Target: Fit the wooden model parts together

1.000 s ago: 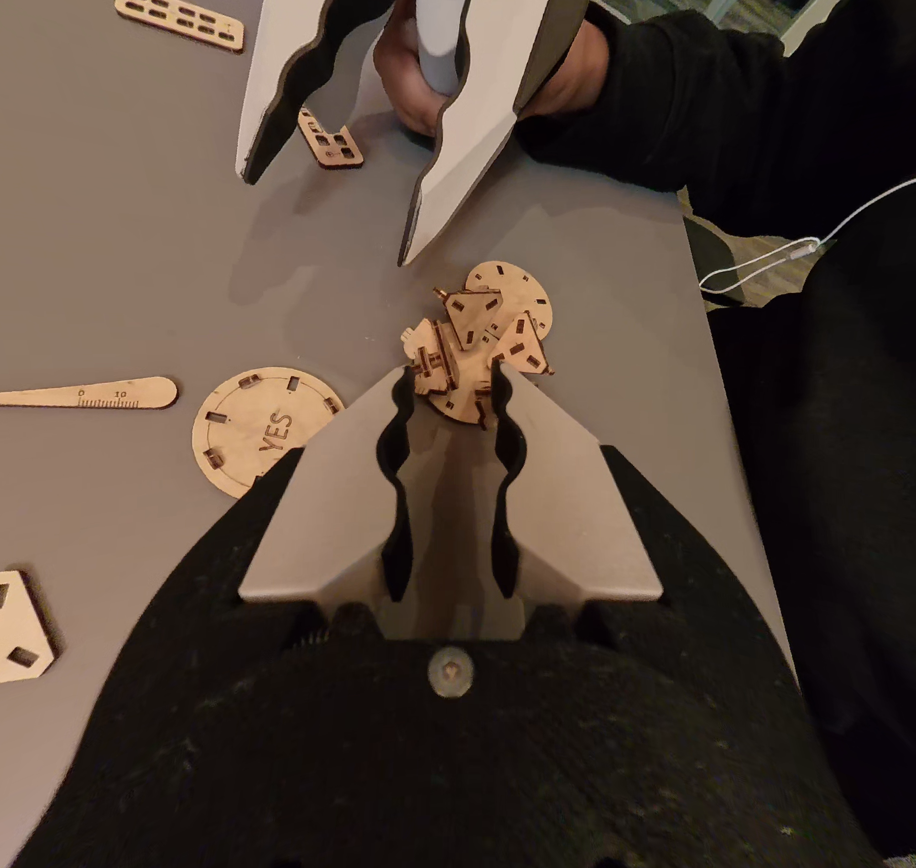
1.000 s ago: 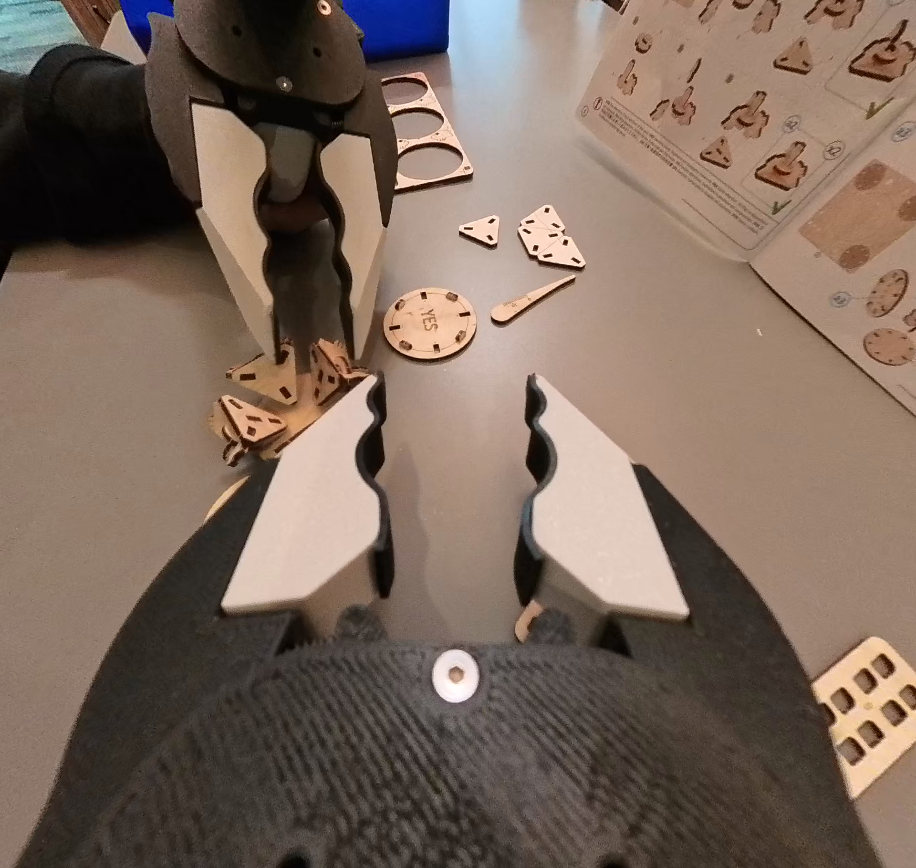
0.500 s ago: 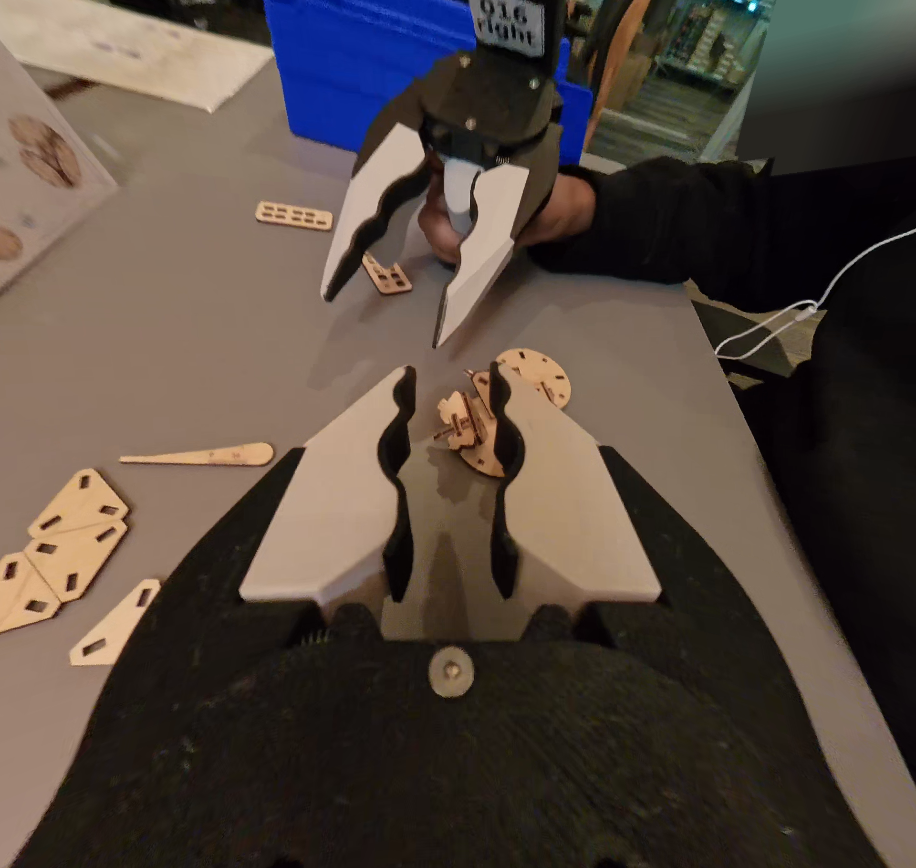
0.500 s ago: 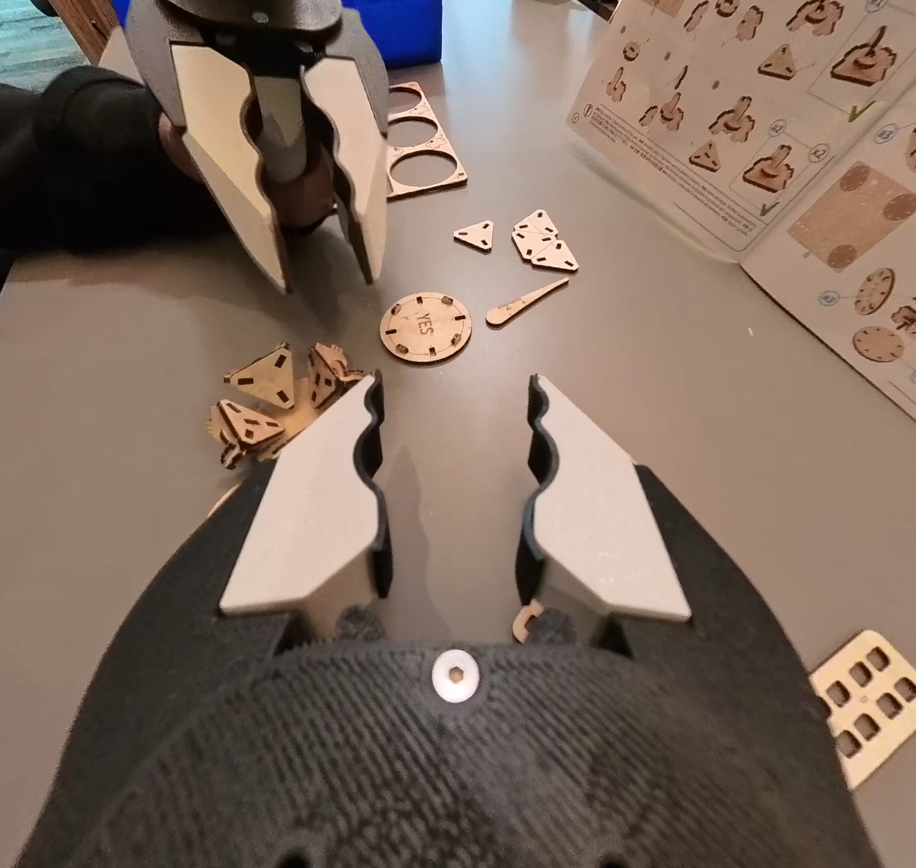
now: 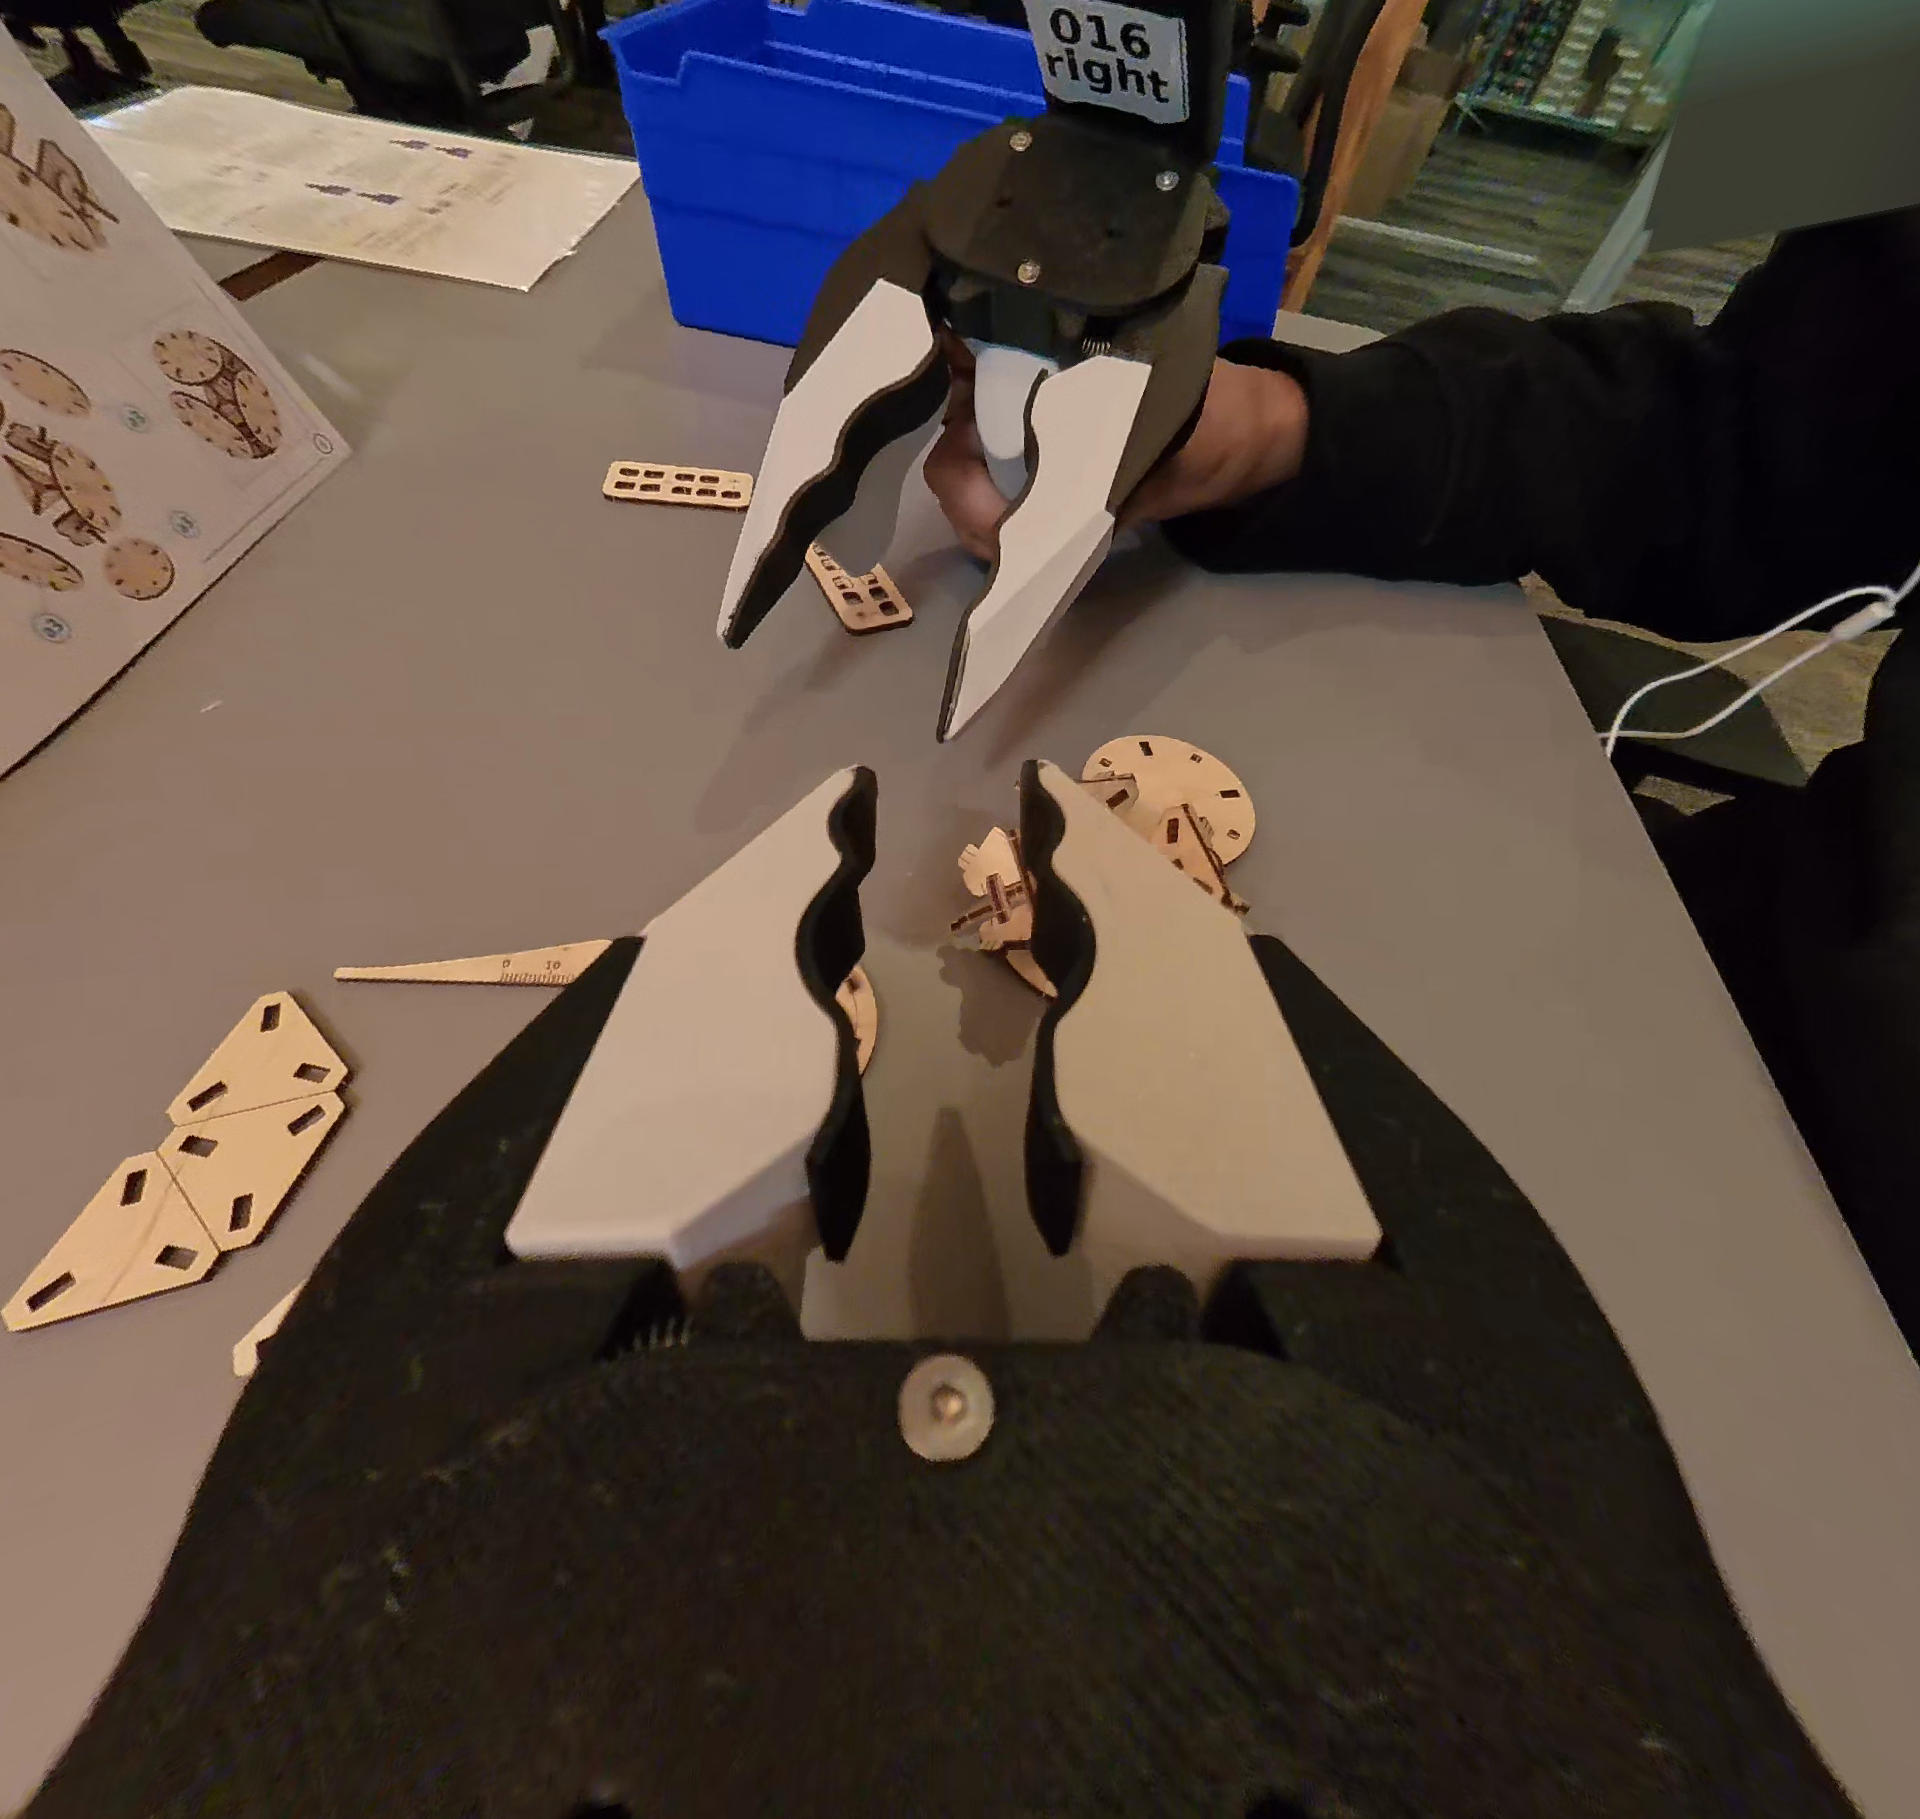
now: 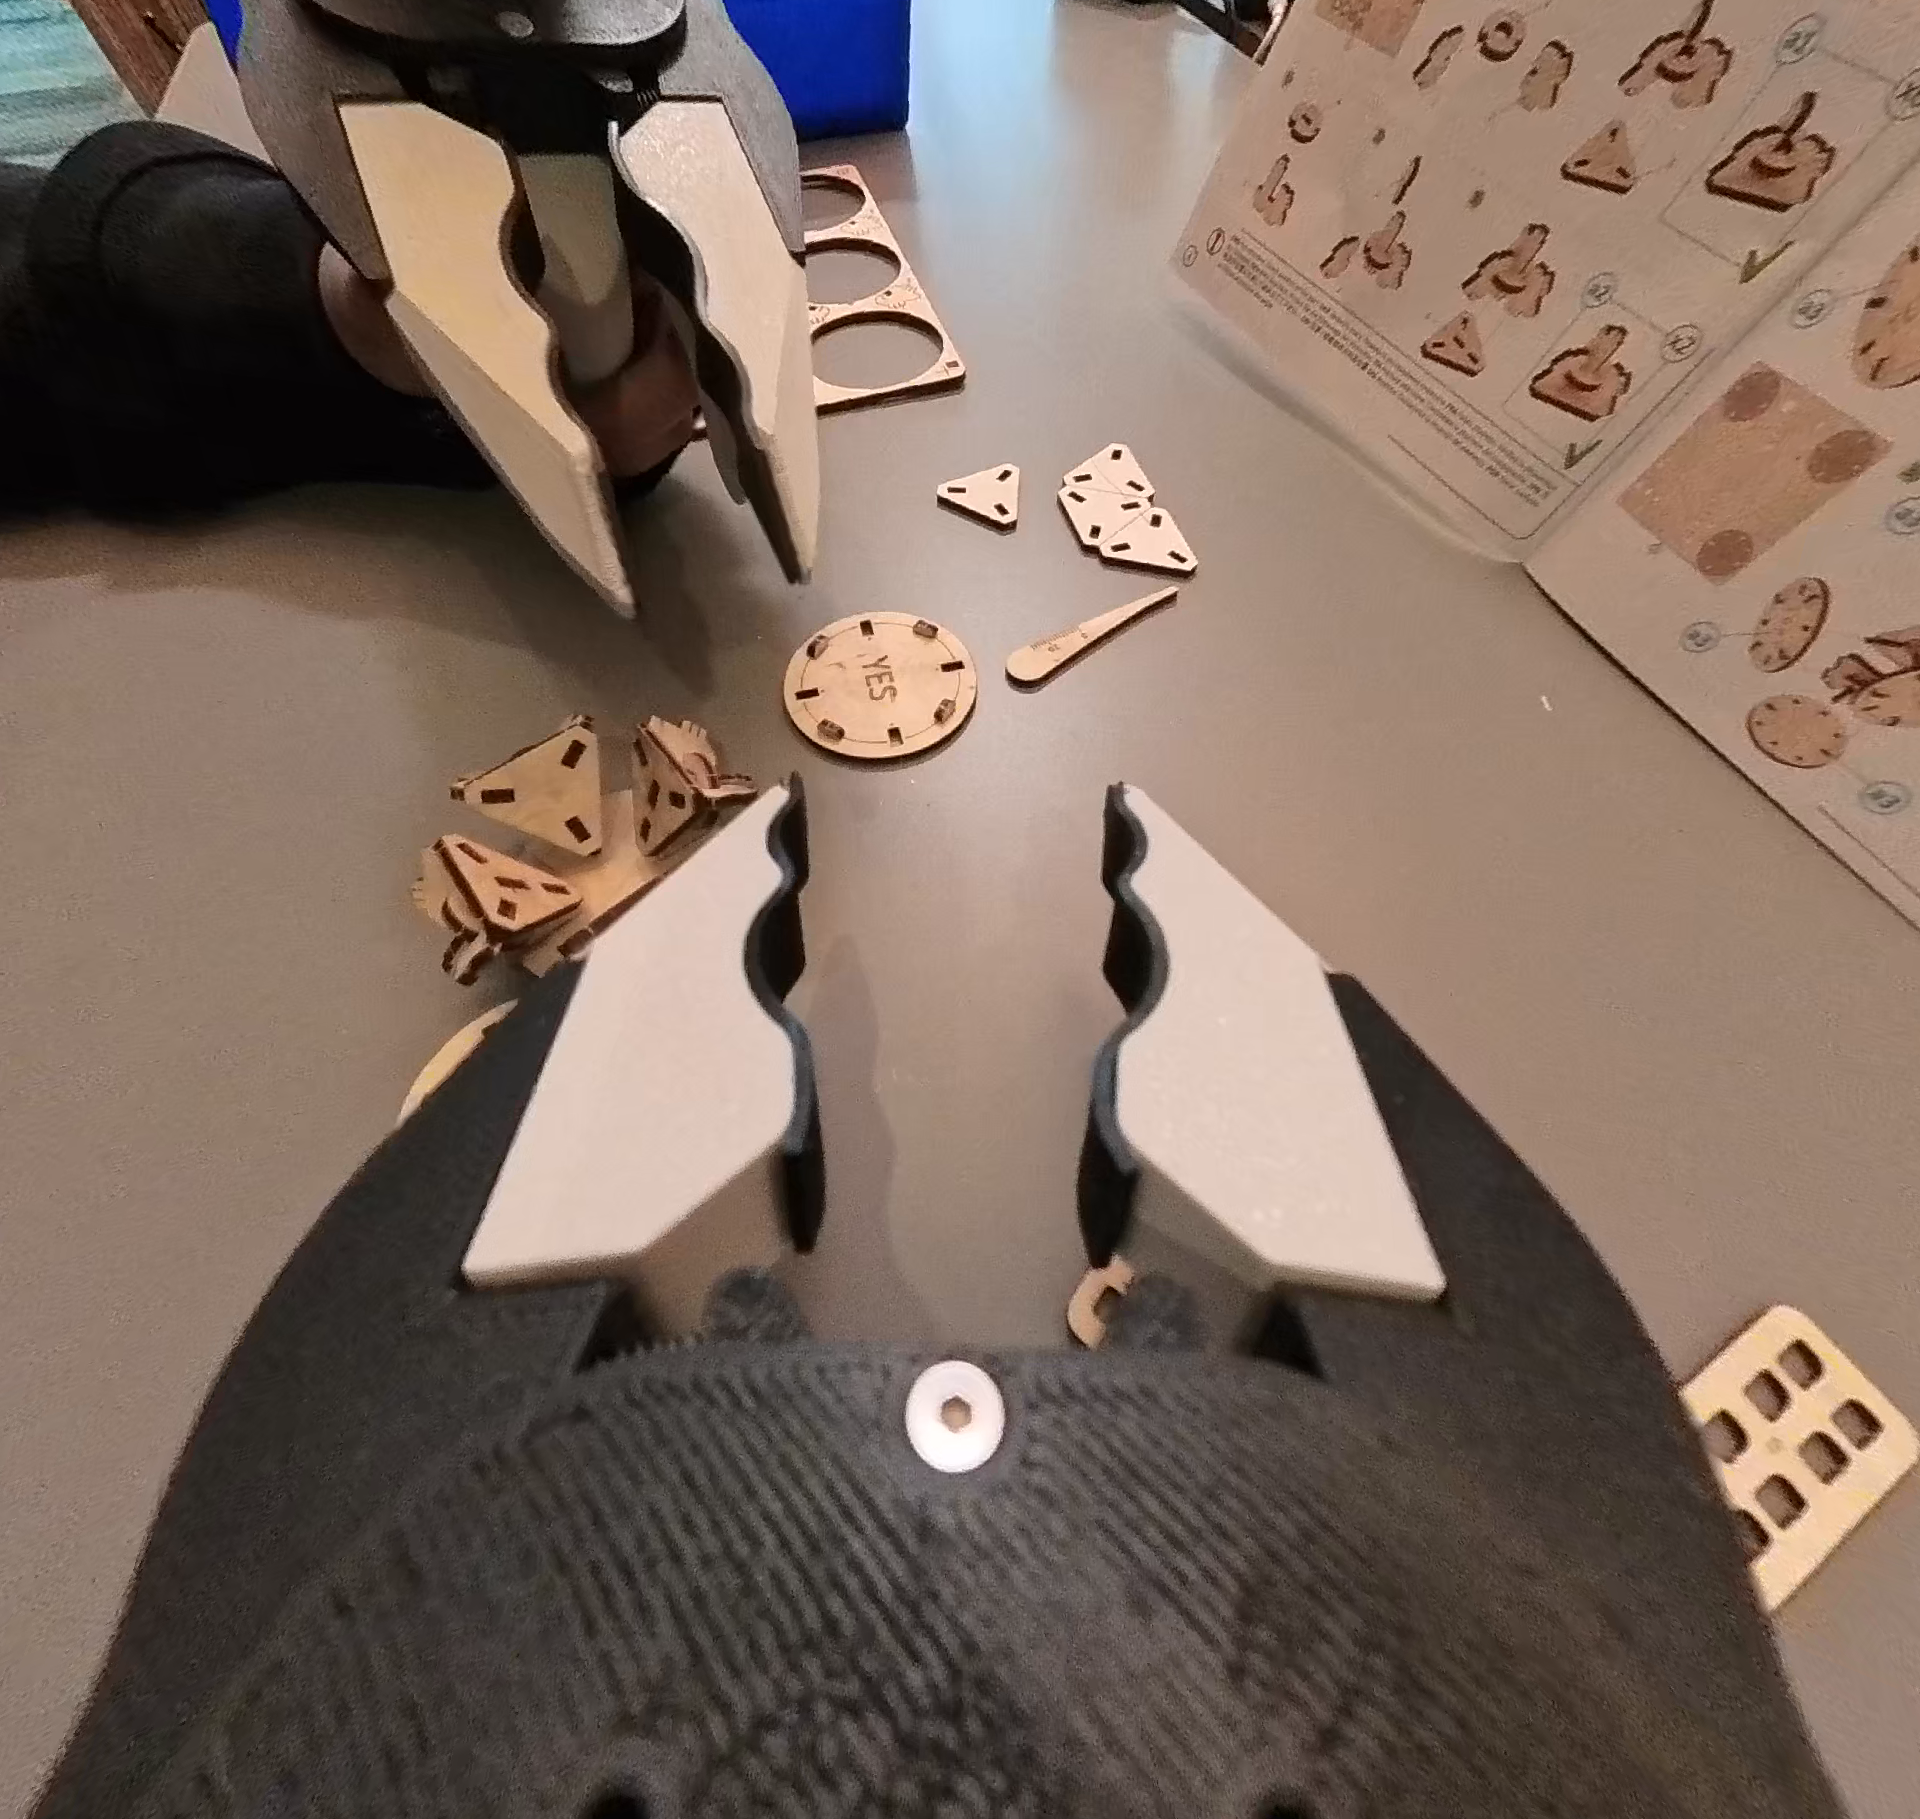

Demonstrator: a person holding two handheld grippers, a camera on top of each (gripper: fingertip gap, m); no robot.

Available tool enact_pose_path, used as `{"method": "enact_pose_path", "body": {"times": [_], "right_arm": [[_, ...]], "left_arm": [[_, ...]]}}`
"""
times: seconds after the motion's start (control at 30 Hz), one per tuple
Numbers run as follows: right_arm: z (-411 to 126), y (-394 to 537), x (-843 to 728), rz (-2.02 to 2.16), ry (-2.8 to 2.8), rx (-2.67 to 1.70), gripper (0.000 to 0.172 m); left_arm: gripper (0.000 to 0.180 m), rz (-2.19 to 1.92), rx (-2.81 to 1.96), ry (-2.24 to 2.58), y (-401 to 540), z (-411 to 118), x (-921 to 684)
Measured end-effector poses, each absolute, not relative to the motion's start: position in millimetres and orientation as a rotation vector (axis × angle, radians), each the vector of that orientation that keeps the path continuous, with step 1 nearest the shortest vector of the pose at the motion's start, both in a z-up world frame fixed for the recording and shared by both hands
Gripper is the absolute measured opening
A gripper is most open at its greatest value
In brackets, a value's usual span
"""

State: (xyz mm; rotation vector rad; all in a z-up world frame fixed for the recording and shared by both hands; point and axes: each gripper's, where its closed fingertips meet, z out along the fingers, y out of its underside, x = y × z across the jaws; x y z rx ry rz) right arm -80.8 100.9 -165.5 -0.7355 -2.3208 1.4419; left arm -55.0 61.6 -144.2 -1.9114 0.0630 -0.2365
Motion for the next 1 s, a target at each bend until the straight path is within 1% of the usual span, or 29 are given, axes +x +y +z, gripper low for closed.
{"method": "enact_pose_path", "body": {"times": [1.0], "right_arm": [[-179, 96, -80, 1.309, -2.375, -0.693, 0.059]], "left_arm": [[0.036, -0.207, -1.97, -0.001, 64, -154, -63]]}}
